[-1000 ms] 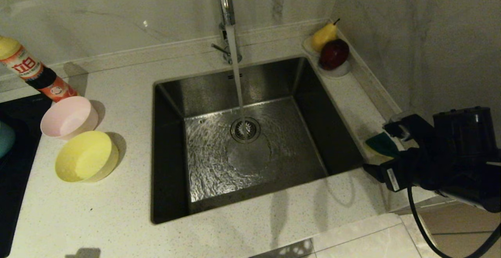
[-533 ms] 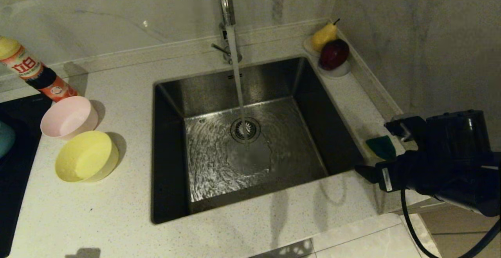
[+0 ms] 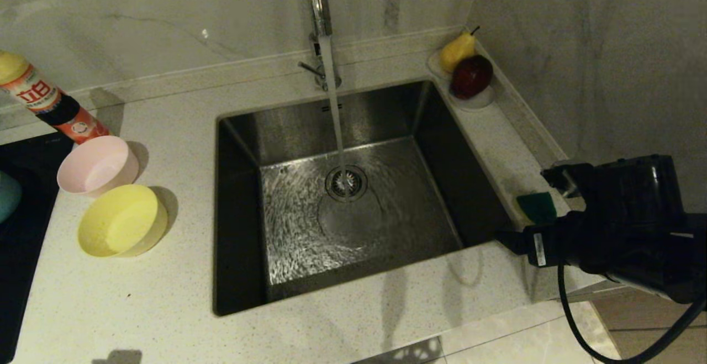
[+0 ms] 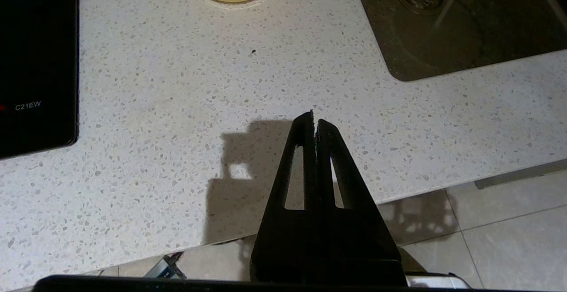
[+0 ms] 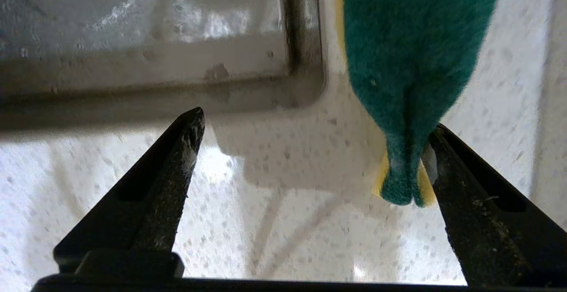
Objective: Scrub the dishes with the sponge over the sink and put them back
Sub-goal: Put down the sponge
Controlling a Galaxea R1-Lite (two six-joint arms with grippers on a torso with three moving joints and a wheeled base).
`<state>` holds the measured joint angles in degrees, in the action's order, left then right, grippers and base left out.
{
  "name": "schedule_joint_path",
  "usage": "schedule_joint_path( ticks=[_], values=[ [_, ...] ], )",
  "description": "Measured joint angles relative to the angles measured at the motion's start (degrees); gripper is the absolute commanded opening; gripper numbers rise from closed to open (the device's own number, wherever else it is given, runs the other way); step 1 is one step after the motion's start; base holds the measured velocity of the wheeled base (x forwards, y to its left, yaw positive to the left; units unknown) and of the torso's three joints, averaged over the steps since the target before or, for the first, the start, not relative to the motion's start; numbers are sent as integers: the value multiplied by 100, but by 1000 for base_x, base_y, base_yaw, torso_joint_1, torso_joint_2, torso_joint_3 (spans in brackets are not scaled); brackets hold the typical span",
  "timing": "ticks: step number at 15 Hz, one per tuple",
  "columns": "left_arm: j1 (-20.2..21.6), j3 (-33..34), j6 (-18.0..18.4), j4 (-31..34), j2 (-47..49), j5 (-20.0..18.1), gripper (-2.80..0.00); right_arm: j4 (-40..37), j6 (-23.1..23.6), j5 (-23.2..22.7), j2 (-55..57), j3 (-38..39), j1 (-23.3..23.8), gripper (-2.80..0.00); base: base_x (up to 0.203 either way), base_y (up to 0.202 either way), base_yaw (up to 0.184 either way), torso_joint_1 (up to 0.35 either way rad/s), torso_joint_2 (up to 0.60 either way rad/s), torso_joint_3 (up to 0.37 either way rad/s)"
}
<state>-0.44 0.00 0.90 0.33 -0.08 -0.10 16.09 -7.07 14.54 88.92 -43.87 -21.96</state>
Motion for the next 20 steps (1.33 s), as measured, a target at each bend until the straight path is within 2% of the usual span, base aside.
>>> schedule_joint_path(
  ticks=[6, 10, 11, 12, 16, 18, 20],
  values=[
    [0, 0, -4, 2, 1, 0, -280, 20, 140, 47, -254, -216, 0, 0, 0, 0, 0, 0, 0, 0],
    [0, 0, -6, 0, 1, 2, -280, 12, 127, 28, -323, -59, -1, 0, 0, 0, 0, 0, 0, 0],
    [0, 0, -5, 0, 1, 0, -280, 13, 125, 23, -336, -35, -1, -9, 0, 0, 0, 0, 0, 0],
    [0, 0, -2, 2, 1, 0, -280, 16, 129, 22, -365, -42, -6, -280, 0, 0, 0, 0, 0, 0],
    [0, 0, 0, 0, 1, 0, -280, 141, 161, 33, -602, -207, -167, -280, 0, 0, 0, 0, 0, 0],
    [0, 0, -1, 0, 1, 0, -280, 548, 220, -7, -858, -74, -302, -280, 0, 0, 0, 0, 0, 0],
    [0, 0, -2, 0, 1, 0, -280, 1060, 487, -30, -1218, 189, -549, -280, 0, 0, 0, 0, 0, 0]
  ],
)
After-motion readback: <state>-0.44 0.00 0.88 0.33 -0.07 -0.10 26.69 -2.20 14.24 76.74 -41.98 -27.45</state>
